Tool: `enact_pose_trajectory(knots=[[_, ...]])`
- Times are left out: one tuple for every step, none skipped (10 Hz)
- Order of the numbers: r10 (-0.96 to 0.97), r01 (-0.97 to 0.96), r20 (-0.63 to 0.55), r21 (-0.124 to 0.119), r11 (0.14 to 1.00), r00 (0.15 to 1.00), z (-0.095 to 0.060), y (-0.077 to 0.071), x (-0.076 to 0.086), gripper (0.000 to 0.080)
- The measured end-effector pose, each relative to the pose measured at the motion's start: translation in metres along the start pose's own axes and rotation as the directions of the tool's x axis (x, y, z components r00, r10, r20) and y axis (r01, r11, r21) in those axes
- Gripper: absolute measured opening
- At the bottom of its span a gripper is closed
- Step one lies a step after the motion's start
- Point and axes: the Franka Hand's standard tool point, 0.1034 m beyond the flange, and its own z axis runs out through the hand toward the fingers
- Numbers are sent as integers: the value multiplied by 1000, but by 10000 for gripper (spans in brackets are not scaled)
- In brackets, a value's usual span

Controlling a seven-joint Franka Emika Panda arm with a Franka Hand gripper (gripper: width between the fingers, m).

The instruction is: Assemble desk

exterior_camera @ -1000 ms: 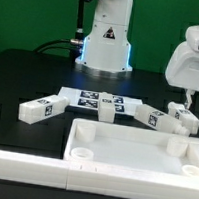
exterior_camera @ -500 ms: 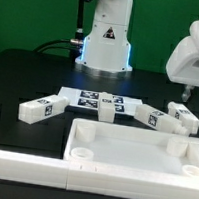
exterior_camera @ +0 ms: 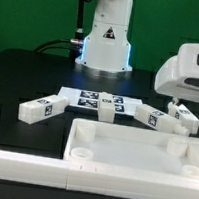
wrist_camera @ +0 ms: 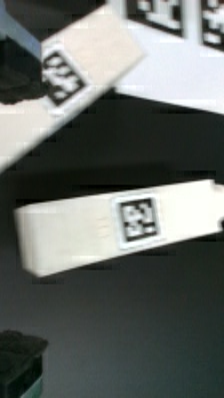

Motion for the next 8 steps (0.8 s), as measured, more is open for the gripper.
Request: enact_pose_trajectory(knots=[[14, -13, 29, -50, 999, 999, 1, 3, 5, 649], [18, -15, 67, -58, 998, 998, 3, 4, 5, 649], [24, -20, 69, -56, 998, 997, 3, 7, 8, 649], [4, 0, 68, -55, 998, 998, 4, 7, 8, 649], [-46, 51, 81, -53, 997, 996, 9, 3, 9, 649], [-56, 61, 81, -55, 997, 995, 9, -3, 6, 649], [-60, 65, 76, -66, 996, 995, 8, -8, 3, 649], [-56, 61, 78, -63, 996, 995, 8, -6, 4, 649]])
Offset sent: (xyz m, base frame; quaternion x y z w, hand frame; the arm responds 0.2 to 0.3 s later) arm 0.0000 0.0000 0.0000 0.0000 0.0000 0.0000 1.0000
